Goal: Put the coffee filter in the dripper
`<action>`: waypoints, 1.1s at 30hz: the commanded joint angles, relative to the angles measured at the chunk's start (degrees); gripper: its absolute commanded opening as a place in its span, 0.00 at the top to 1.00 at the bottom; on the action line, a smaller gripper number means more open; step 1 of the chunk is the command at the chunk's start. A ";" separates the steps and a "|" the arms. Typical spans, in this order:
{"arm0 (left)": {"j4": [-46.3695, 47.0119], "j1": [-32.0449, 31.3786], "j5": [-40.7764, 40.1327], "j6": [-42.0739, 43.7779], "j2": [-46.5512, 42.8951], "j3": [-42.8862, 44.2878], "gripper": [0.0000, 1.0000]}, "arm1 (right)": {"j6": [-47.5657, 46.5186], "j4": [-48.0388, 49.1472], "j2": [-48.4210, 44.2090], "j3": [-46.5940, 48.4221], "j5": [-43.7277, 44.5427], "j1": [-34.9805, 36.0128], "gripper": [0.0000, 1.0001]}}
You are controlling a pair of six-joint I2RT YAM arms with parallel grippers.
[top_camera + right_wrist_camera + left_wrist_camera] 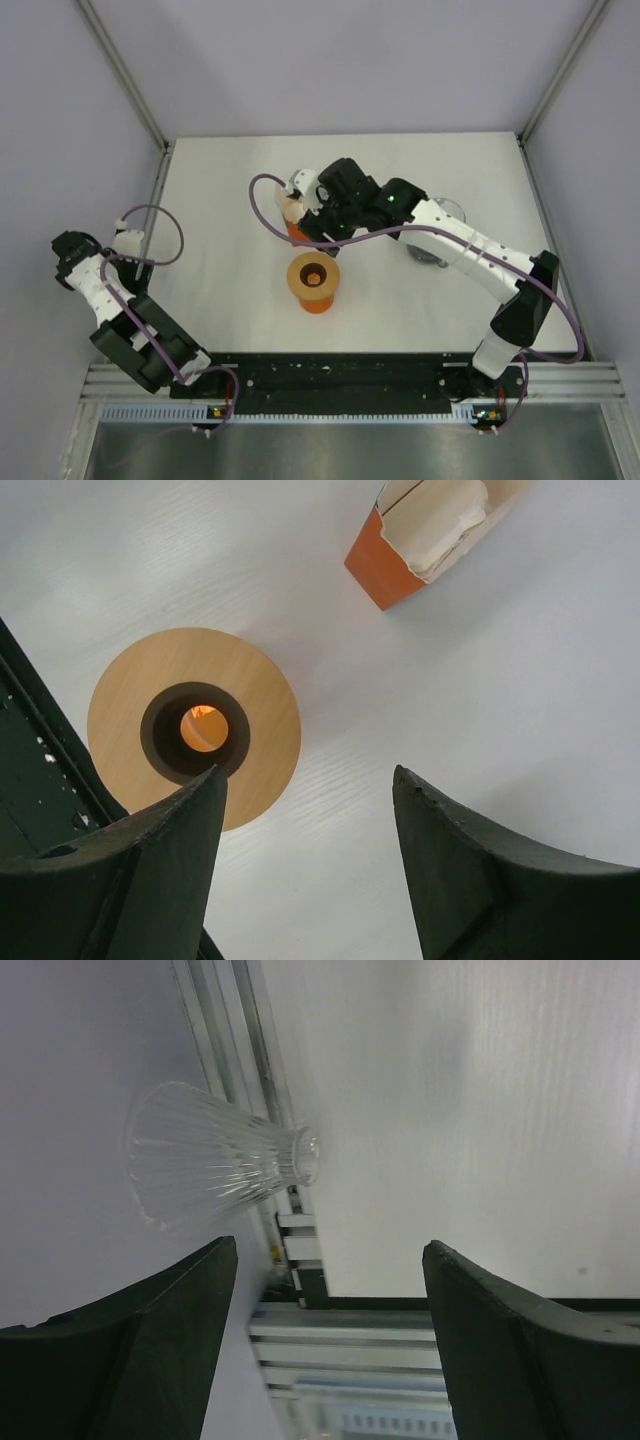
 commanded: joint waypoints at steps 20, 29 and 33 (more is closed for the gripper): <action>7.45 -0.92 -7.25 54.26 14.54 -1.10 0.14 | -1.38 1.56 -1.00 -4.16 0.36 0.12 0.33; 0.44 -1.18 -12.79 55.05 19.28 1.61 0.18 | -1.91 -0.55 1.20 -2.67 -0.26 0.12 0.33; -0.64 -1.27 -12.62 56.10 19.37 1.10 0.18 | -2.09 -0.55 1.82 -2.67 -0.79 0.03 0.33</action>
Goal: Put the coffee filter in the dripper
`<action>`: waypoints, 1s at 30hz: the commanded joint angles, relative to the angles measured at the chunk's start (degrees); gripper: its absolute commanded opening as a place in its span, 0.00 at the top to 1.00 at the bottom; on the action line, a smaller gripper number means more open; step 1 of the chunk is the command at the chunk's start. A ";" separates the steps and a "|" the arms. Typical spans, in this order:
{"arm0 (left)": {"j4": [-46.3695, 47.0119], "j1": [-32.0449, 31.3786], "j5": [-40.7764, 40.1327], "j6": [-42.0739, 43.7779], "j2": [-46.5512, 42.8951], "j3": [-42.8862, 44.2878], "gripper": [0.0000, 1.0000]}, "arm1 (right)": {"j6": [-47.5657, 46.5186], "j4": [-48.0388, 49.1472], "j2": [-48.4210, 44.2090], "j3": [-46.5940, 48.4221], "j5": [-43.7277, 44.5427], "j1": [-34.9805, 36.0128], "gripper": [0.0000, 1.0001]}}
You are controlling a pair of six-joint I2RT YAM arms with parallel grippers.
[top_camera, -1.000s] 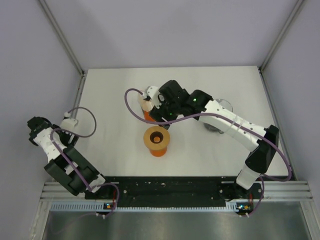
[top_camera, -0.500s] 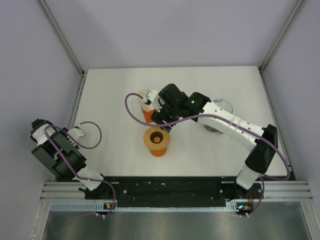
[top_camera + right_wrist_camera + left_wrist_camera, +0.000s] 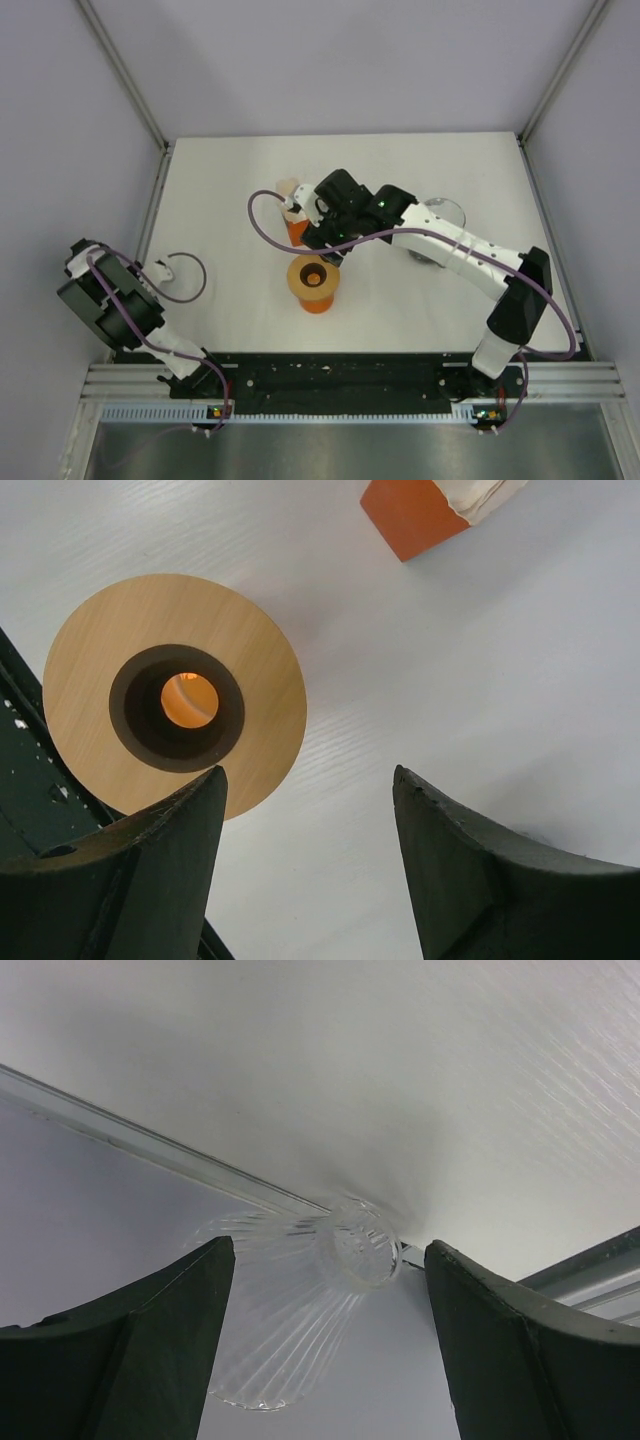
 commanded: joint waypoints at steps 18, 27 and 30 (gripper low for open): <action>-3.69 -2.22 8.48 -2.58 -4.80 2.31 0.95 | -0.84 -1.82 2.85 4.19 -2.35 0.03 0.33; -6.41 -4.15 16.64 -15.83 -9.54 9.25 1.00 | -0.75 -2.00 2.07 4.27 -1.82 0.12 0.33; -12.28 -5.38 25.50 -24.62 -10.77 15.92 1.00 | -0.49 -1.82 1.36 4.36 -1.12 0.03 0.33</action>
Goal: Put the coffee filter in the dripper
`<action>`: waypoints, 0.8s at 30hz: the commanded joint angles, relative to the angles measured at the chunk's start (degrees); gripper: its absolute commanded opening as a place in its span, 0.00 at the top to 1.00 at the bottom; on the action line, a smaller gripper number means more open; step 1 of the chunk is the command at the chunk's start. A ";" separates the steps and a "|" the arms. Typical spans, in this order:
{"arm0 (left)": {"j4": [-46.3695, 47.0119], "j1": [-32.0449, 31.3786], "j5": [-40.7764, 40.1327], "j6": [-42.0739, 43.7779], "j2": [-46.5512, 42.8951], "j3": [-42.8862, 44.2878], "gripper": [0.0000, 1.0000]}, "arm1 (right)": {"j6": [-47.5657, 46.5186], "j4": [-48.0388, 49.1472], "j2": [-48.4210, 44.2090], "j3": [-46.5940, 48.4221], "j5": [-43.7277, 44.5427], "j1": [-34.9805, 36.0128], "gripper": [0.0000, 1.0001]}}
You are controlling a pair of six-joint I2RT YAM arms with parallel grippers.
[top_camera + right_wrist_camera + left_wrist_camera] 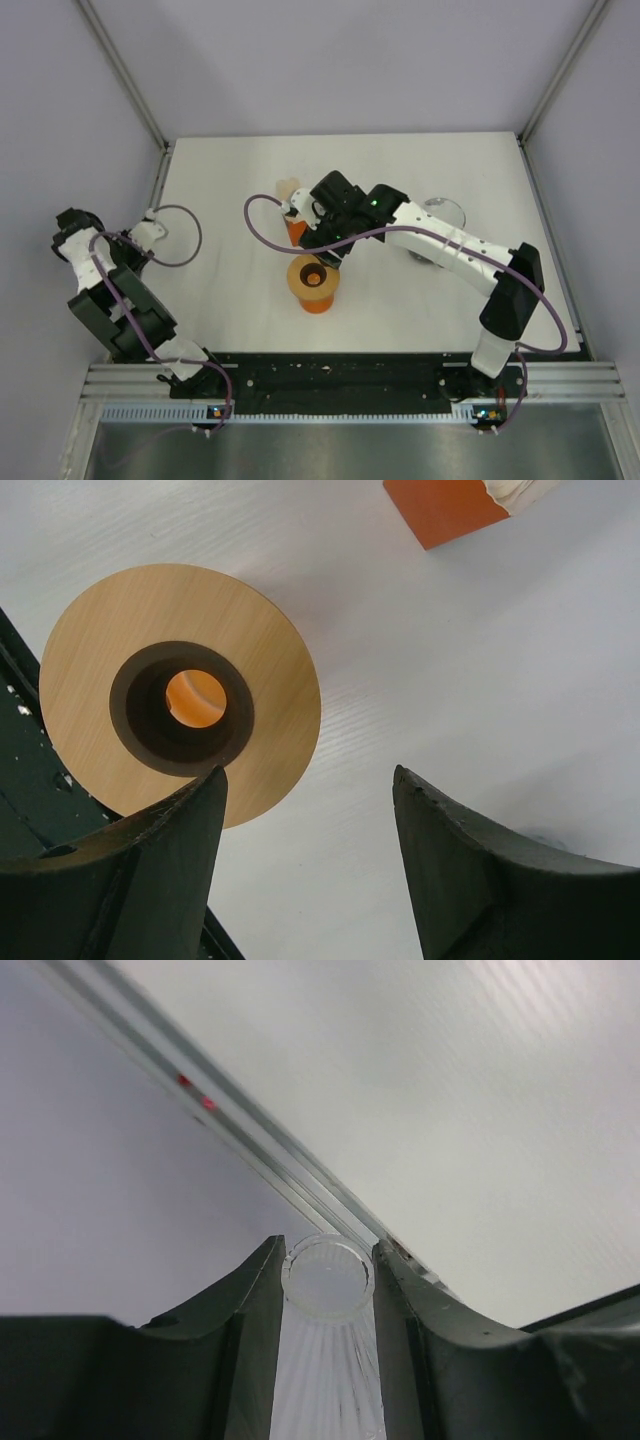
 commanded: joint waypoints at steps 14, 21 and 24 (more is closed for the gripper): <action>24.77 -8.55 49.23 -100.84 -21.35 11.27 1.00 | 1.00 20.95 -13.86 -3.18 6.06 0.56 0.34; 38.53 -11.62 52.14 -135.56 -21.62 12.48 1.00 | 2.41 60.30 -22.92 -20.39 4.04 5.65 0.34; 38.62 -12.76 52.23 -140.14 -22.06 12.75 1.00 | 2.50 72.64 -22.49 -24.54 3.33 7.67 0.34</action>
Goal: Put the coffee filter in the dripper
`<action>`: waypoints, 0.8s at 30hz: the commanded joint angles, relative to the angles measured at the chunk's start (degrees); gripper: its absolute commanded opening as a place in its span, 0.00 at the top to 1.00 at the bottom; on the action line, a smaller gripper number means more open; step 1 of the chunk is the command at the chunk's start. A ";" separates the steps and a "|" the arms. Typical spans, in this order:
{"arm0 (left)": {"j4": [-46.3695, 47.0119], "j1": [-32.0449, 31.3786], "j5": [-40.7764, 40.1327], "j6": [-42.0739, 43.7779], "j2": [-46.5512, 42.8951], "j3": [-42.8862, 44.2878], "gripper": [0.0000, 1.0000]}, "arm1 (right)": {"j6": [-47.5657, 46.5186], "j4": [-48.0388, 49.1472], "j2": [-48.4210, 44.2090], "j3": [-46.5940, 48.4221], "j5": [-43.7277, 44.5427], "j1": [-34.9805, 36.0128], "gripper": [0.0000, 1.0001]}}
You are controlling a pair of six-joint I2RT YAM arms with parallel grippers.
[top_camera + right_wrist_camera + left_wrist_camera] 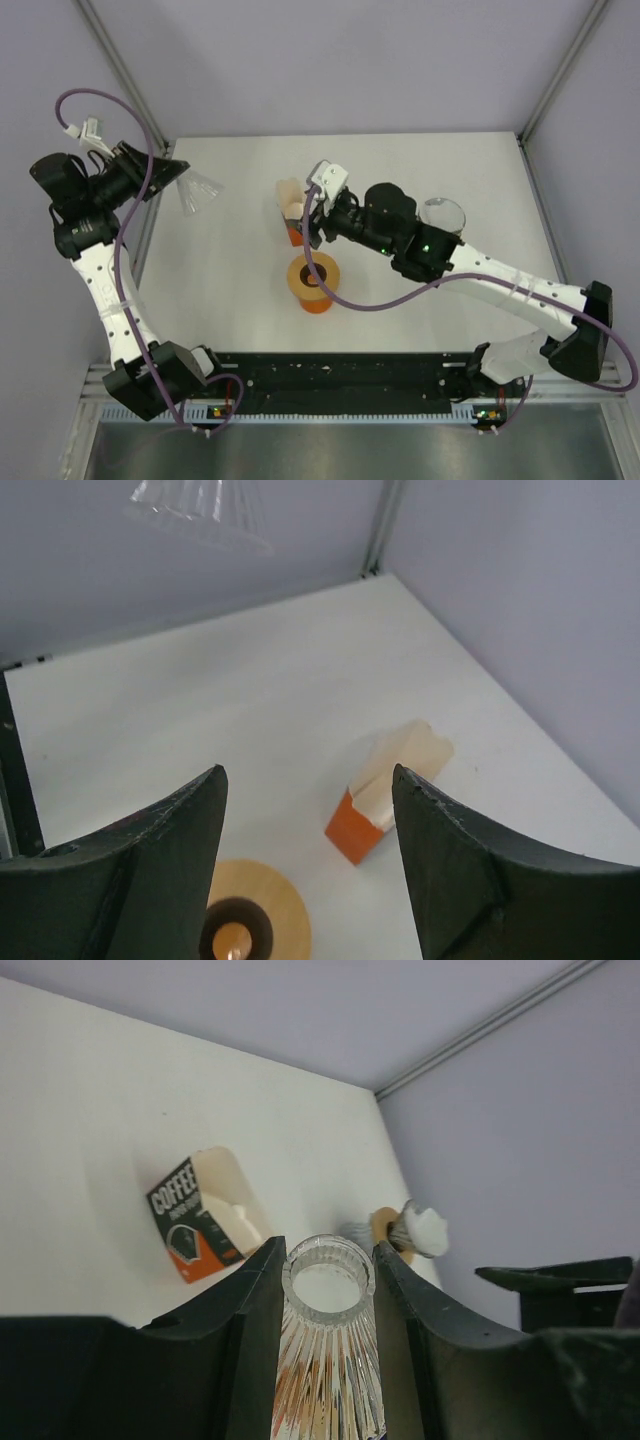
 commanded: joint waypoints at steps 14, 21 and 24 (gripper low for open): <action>8.79 -4.76 4.39 -25.05 -2.99 -0.96 1.00 | -1.27 44.76 15.81 2.58 -4.18 4.54 0.36; 8.17 -5.46 5.01 -25.05 -3.26 -1.75 1.00 | -1.27 43.01 21.26 8.65 -2.07 4.54 0.41; 8.17 -5.64 5.27 -24.79 -3.52 -2.02 1.00 | -1.71 40.72 23.29 11.46 -2.77 4.36 0.45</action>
